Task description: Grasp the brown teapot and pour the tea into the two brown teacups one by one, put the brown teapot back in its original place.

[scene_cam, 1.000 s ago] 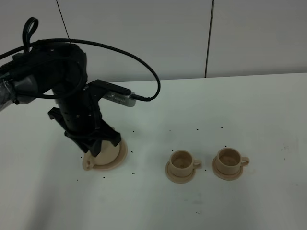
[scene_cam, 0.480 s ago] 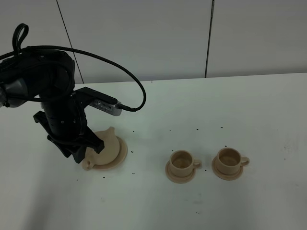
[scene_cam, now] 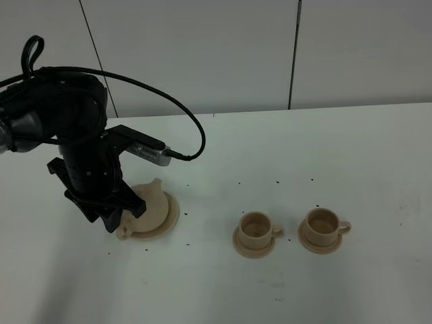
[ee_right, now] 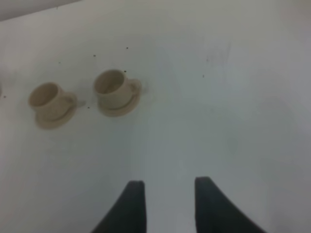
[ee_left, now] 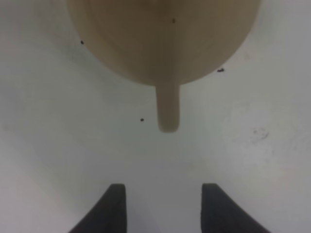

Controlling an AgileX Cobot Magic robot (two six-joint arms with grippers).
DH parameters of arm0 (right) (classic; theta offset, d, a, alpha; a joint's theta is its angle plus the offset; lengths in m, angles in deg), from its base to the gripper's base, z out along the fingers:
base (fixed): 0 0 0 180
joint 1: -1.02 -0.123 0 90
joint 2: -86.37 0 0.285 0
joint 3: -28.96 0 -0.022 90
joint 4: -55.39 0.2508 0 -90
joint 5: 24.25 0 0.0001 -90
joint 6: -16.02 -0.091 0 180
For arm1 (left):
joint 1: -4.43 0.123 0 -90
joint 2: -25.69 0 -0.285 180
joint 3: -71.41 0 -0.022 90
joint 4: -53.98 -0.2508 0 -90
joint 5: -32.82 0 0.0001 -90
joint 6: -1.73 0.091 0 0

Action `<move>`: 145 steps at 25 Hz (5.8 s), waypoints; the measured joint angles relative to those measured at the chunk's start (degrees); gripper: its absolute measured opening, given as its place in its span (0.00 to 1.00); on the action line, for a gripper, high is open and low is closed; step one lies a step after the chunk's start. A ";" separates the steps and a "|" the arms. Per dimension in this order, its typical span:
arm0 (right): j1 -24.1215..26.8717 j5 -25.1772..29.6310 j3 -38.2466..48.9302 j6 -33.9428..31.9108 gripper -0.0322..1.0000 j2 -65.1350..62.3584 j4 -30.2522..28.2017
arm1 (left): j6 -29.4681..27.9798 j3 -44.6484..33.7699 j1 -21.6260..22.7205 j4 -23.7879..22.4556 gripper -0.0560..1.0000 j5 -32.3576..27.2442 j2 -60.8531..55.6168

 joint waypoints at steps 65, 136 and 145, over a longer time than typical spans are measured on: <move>0.00 0.00 0.00 0.00 0.27 0.00 0.00 | 1.83 -0.04 0.00 2.56 0.28 8.28 5.51; 0.00 0.00 0.00 0.00 0.27 0.00 0.00 | 6.10 0.83 0.00 2.09 0.21 8.13 2.55; 0.00 0.00 0.00 0.00 0.27 0.00 0.00 | 24.56 0.83 0.00 2.09 0.21 12.42 1.62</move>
